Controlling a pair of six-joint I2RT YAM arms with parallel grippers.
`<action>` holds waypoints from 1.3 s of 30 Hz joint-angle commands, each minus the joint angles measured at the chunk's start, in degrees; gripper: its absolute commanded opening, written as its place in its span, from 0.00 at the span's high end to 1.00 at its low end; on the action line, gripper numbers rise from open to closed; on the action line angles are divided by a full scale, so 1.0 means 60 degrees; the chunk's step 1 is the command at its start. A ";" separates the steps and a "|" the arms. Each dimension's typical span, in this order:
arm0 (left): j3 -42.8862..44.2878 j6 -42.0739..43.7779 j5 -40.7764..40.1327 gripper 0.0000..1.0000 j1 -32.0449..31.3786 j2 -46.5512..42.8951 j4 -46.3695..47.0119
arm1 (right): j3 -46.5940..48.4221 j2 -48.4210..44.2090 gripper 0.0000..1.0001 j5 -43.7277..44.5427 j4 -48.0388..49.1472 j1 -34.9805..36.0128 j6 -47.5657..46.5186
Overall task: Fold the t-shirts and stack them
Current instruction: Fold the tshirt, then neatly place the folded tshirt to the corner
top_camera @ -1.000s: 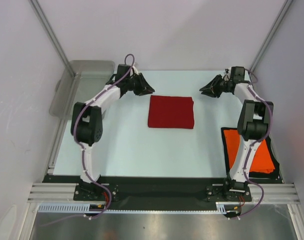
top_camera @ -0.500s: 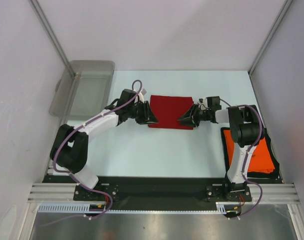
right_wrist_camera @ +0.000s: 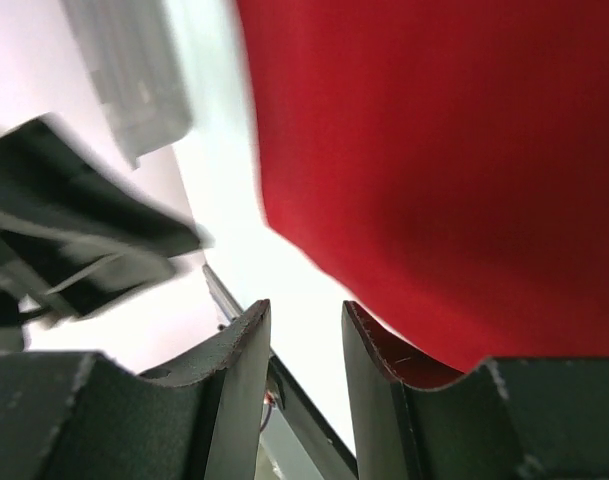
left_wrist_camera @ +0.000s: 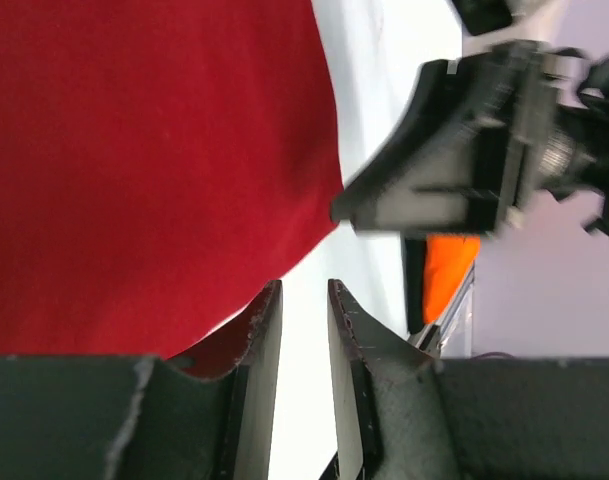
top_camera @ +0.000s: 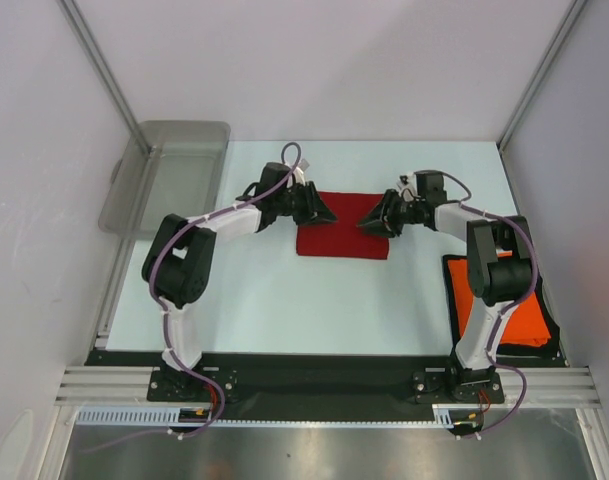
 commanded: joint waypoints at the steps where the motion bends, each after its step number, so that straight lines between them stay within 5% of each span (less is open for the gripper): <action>1: 0.0052 -0.0589 0.0478 0.71 0.0205 0.0510 0.0958 | 0.0350 -0.0272 0.60 0.0132 0.0396 0.0530 0.0580; 8: -0.0974 -0.0167 0.0230 0.71 0.0820 0.1082 0.0769 | -0.0850 0.0622 0.60 0.0145 0.1204 0.0342 0.0452; 16: -0.0799 0.1782 -0.0605 0.71 0.1010 0.1054 -0.1545 | -0.1848 -0.0299 0.59 0.0599 0.0459 -0.0011 -0.0470; 24: -0.0725 0.2809 -0.2169 0.72 0.1158 -0.1356 -0.3493 | -0.1454 -0.2376 0.55 0.1478 -0.1562 -0.0026 -0.1321; 31: -0.2642 0.0617 -0.3562 0.62 0.0224 -0.4786 -0.2808 | -0.0663 -0.3901 0.31 0.2838 -0.3087 -0.0040 -0.1717; 34: -0.3127 -0.0248 -0.3988 0.51 -0.0742 -0.5245 -0.2134 | -0.0530 -0.4211 0.20 0.3118 -0.3598 -0.0128 -0.1790; 39: -0.4152 -0.1935 -0.3902 0.50 -0.1771 -0.5450 -0.0568 | -0.0398 -0.4548 0.14 0.3193 -0.4156 -0.0435 -0.1966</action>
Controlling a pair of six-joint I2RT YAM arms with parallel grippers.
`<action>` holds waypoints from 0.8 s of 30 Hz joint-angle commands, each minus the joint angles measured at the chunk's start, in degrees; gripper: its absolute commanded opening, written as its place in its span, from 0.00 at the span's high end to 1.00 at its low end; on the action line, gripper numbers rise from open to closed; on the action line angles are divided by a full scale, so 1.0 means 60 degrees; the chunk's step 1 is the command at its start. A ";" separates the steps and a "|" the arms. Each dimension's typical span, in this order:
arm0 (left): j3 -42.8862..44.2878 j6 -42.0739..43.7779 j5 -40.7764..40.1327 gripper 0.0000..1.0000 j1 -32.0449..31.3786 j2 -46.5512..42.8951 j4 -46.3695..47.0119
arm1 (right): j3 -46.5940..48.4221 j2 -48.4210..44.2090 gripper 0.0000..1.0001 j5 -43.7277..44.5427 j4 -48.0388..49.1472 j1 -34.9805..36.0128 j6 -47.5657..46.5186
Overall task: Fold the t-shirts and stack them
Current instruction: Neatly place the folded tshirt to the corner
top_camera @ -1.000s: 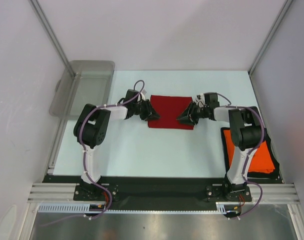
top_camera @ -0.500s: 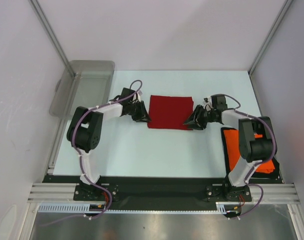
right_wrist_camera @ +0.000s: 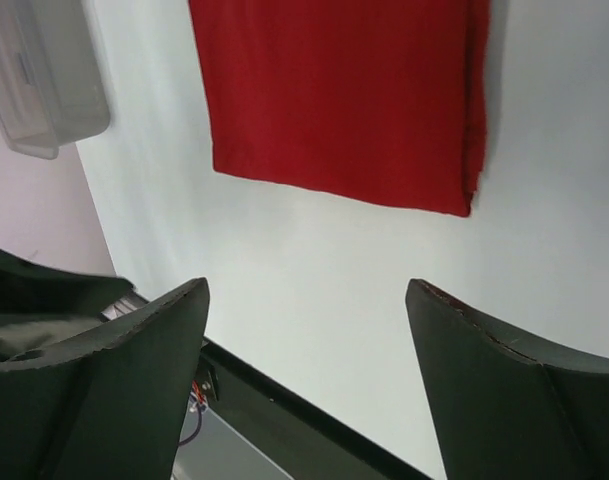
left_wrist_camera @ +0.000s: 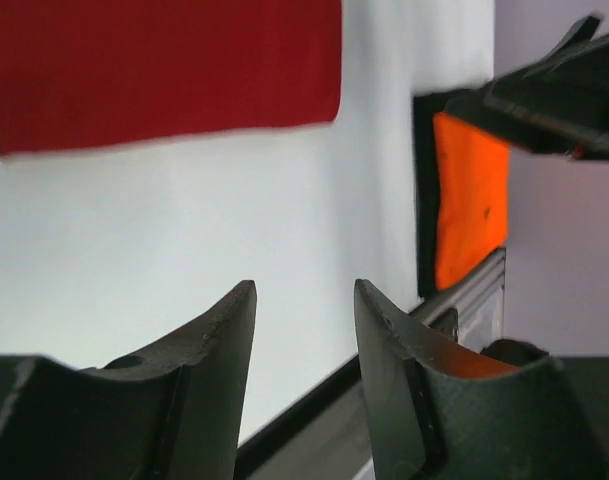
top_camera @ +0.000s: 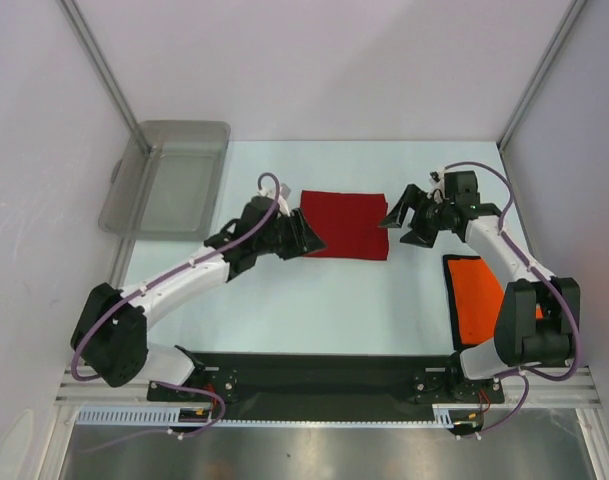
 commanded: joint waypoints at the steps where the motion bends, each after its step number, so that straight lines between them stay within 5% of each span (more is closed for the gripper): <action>1: -0.0881 -0.2026 -0.0332 0.50 -0.0580 -0.0096 0.1186 | 0.0280 -0.0450 0.14 0.0297 -0.0954 -0.0308 -0.0421; 7: -0.2699 -0.2810 -0.1048 0.52 -0.1328 -0.1588 0.3019 | -0.0348 -0.0905 0.14 0.0253 -0.0972 -0.0396 -0.0818; 15: -0.2625 -0.1036 -0.1313 0.37 -0.1563 -0.2980 0.0676 | -0.2151 -0.0832 0.18 -0.0275 0.0699 -0.0367 0.0046; 22: -0.4207 -0.2118 -0.2456 0.28 -0.1549 -0.5075 0.0689 | -0.1977 0.0236 0.26 -0.0305 0.0905 -0.0367 -0.0524; 24: -0.4589 -0.2484 -0.2441 0.17 -0.1505 -0.5588 0.0662 | -0.1539 0.0836 0.30 -0.0217 0.0861 -0.0382 -0.1007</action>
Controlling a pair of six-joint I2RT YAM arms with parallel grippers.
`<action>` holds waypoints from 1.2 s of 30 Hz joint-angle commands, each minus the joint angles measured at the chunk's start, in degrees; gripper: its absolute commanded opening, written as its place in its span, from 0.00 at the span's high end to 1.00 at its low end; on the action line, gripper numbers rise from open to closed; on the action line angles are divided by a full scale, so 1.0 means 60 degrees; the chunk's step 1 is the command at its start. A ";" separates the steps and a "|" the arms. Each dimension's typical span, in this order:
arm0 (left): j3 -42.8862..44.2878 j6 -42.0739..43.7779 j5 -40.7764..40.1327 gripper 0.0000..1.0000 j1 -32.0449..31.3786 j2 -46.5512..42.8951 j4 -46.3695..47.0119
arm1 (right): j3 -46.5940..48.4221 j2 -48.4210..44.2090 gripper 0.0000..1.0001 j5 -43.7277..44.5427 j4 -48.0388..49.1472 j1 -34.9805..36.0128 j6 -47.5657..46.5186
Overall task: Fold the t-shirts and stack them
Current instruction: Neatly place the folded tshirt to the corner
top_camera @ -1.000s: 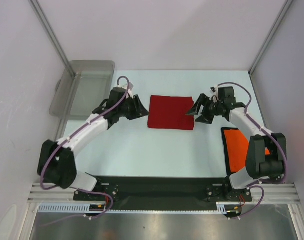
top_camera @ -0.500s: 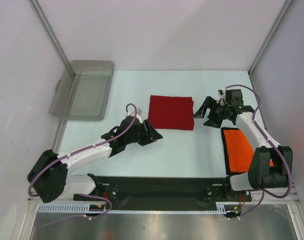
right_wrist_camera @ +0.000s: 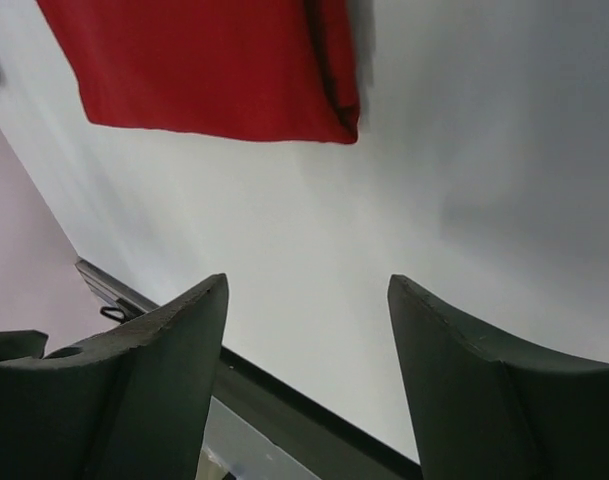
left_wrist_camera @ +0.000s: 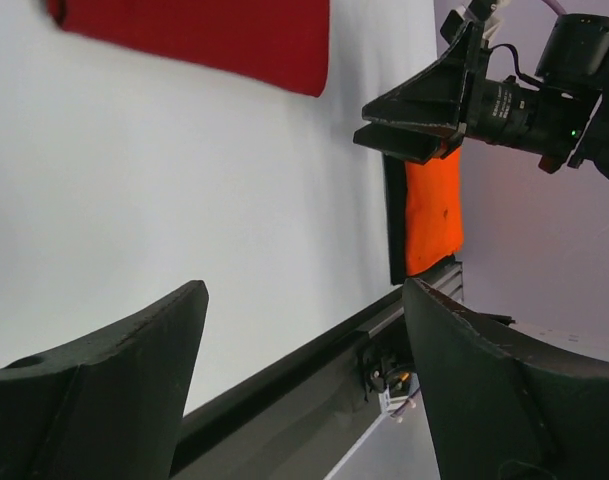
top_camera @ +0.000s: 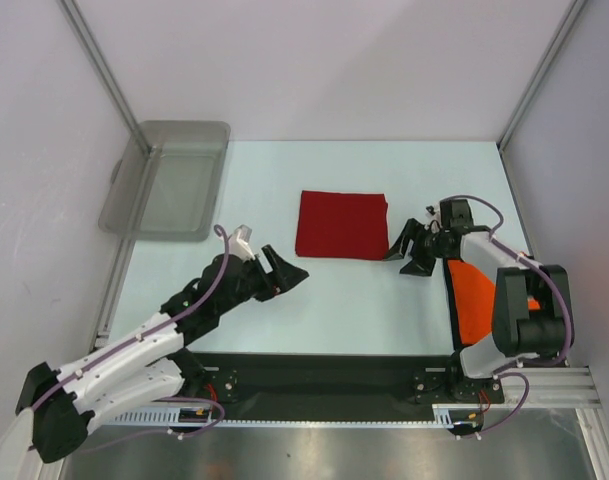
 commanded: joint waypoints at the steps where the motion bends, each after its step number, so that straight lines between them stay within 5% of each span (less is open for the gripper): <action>1: -0.0556 -0.0939 -0.0416 0.14 0.0076 -0.0693 -0.0089 | 0.0819 0.0801 0.30 -0.0002 0.0238 0.0004 -0.0815; 3: -0.1155 -0.1380 -0.0343 0.10 0.0193 -0.1337 0.0099 | 0.1301 0.1533 0.35 0.0057 0.0092 -0.0025 -0.1036; 11: -0.2272 -0.1778 -0.0138 0.19 0.0457 -0.2556 0.0833 | 0.1845 0.2560 0.46 -0.0177 0.0676 -0.0025 -0.0831; 15: -0.2315 -0.1851 0.0550 0.26 0.0457 -0.1825 0.1593 | 0.2139 0.3028 0.47 -0.0221 0.0735 -0.0025 -0.0845; 28: -0.2900 -0.3549 0.1122 0.28 0.0457 0.0417 0.4696 | 0.1554 0.2927 0.88 -0.0426 0.1804 0.0868 0.0515; 36: -0.2565 -0.3989 0.1444 0.33 0.0443 0.2496 0.6383 | 0.0646 0.2093 0.94 -0.0704 0.2652 0.1454 0.2241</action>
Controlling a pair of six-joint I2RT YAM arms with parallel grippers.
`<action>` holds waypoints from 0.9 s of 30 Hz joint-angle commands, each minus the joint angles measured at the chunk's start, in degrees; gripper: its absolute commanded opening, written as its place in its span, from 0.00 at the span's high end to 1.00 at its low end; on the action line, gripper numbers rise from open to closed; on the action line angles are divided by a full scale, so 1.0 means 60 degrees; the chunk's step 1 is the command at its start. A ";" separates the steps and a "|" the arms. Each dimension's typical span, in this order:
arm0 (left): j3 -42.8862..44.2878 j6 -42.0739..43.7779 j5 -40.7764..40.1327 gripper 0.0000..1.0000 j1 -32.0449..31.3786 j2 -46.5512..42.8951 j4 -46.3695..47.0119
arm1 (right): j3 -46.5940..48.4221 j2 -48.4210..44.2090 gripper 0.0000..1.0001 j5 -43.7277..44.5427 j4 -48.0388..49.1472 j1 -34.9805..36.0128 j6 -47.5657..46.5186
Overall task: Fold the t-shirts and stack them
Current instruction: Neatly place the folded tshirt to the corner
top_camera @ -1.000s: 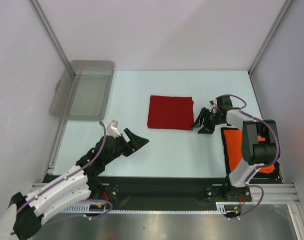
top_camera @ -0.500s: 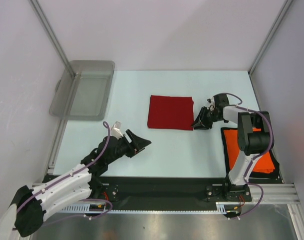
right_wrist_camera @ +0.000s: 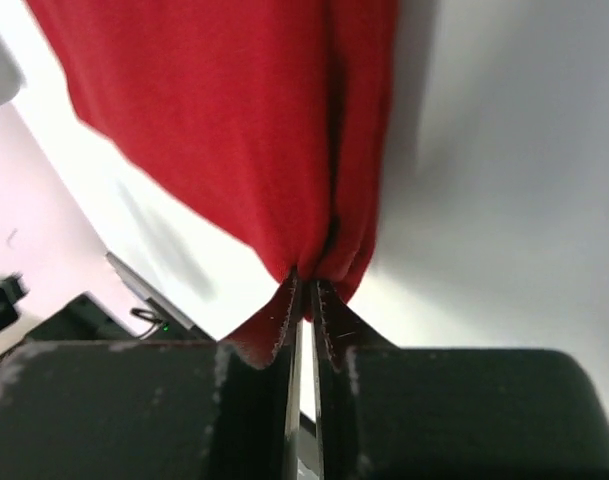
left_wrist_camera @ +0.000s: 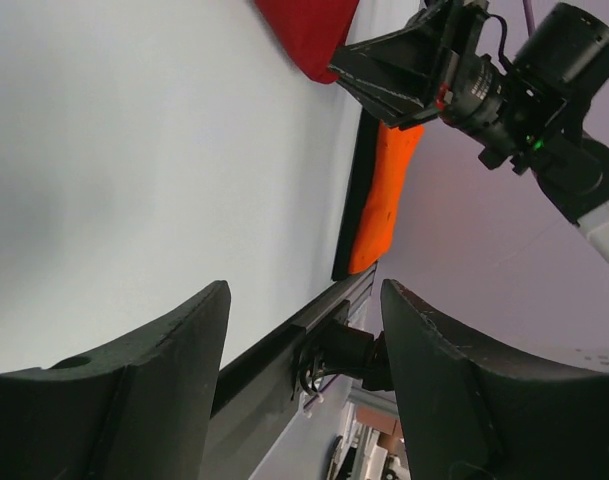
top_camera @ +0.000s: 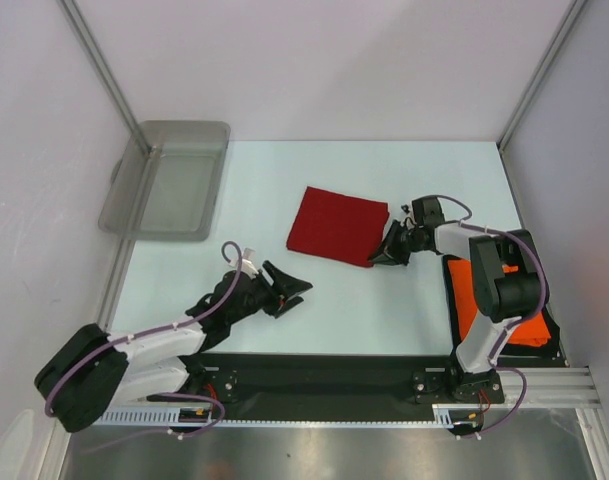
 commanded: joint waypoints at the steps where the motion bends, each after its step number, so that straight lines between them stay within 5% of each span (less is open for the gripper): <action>1: 0.0473 -0.0365 0.0323 0.33 0.0038 0.0890 0.1655 | -0.0472 -0.0807 0.91 -0.0416 0.0771 0.0459 0.1155; 3: 0.0679 -0.0365 0.0382 0.33 -0.0005 0.1449 0.1950 | -0.0577 -0.0998 0.80 -0.0431 0.0641 0.0534 0.1332; 6: 0.1103 -0.0496 0.0295 0.35 -0.0253 0.2533 0.2900 | -0.0300 -0.1408 0.46 -0.0110 -0.0467 0.0345 0.0809; 10: 0.1528 -0.1110 -0.0422 0.41 -0.0810 0.3895 0.4060 | 0.0535 -0.2096 0.30 0.0856 -0.2434 -0.0226 -0.0245; 22: 0.3726 -0.3191 -0.2840 0.41 -0.2071 0.6387 0.2494 | 0.0728 -0.4177 0.28 0.1239 -0.4150 -0.1575 -0.1495; 27: 0.3916 -0.3748 -0.2929 0.28 -0.2100 0.6973 0.2479 | 0.0273 -0.4632 0.28 0.1063 -0.4019 -0.1822 -0.1465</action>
